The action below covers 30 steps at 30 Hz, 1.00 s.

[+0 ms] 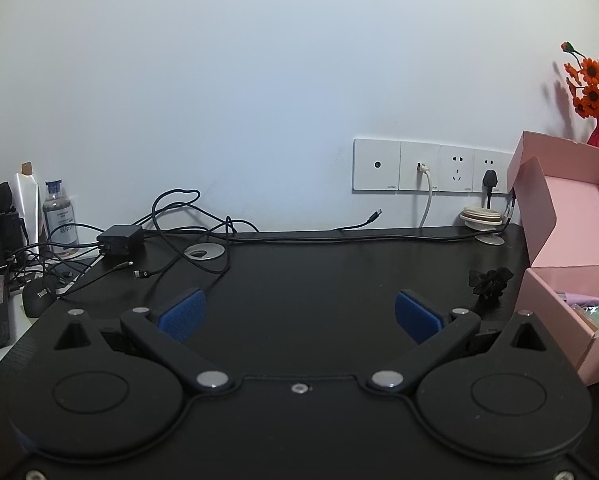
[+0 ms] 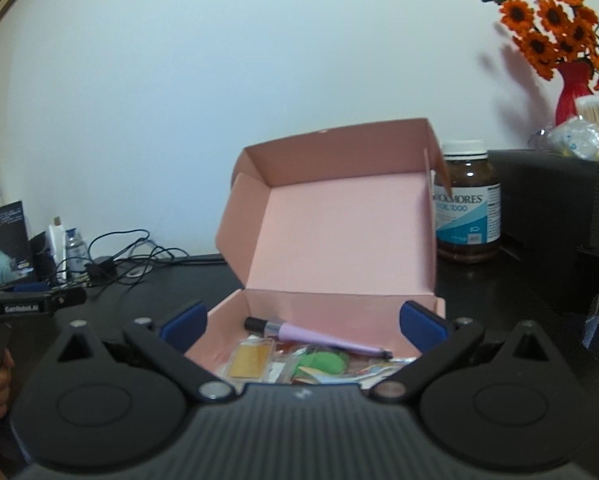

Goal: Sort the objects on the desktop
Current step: 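Raise the right tool up and away from the pink box, then move the left tool down toward the small black object on the desk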

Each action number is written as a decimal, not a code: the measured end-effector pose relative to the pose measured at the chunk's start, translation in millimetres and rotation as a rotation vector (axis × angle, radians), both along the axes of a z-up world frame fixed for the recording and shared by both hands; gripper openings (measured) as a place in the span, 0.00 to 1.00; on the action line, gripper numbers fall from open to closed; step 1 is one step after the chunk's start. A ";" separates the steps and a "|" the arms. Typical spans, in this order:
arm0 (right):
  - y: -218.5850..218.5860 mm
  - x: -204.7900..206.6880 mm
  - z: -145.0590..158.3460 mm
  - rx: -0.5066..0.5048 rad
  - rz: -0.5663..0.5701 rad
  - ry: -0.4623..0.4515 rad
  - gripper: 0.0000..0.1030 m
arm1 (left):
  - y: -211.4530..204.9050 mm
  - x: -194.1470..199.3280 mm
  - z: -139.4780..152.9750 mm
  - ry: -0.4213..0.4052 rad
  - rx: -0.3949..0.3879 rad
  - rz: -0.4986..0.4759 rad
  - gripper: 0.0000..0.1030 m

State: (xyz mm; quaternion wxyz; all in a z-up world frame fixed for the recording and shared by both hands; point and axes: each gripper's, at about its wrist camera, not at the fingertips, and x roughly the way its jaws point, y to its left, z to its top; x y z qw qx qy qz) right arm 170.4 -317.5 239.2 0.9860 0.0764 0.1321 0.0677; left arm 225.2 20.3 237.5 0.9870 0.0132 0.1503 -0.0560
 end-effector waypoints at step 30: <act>-18.7 0.5 -4.3 0.120 0.015 0.002 0.99 | -17.8 21.7 9.3 0.078 -0.079 -0.022 1.00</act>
